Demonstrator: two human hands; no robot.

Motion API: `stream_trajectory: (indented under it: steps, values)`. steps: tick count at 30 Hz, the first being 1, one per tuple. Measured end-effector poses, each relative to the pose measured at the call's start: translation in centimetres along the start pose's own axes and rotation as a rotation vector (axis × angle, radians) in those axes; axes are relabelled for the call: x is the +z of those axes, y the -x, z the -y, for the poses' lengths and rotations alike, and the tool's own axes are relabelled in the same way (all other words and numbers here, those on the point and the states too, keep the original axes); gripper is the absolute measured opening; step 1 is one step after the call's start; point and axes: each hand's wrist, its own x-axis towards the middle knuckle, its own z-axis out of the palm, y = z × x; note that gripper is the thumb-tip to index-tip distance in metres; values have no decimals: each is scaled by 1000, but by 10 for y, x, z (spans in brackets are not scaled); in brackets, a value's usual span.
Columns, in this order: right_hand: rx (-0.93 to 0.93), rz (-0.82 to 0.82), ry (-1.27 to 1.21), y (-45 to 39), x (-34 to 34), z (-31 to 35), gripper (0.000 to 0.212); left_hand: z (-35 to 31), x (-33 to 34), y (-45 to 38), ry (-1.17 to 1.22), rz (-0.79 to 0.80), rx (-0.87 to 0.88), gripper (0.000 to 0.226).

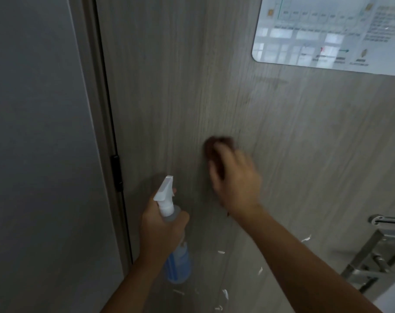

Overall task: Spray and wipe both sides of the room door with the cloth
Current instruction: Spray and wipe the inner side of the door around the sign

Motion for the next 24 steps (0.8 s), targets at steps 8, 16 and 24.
stream_trajectory:
  steps: [8,16,24]
  values:
    - [-283,179,-1,63,29,7,42,-5,1,-5,9,16,75,27]
    - [121,-100,-52,-35,-12,-13,41,-10,0,-1,20,50,85,40]
    - [-273,201,25,78,30,-10,49,-9,5,-4,1,85,143,33]
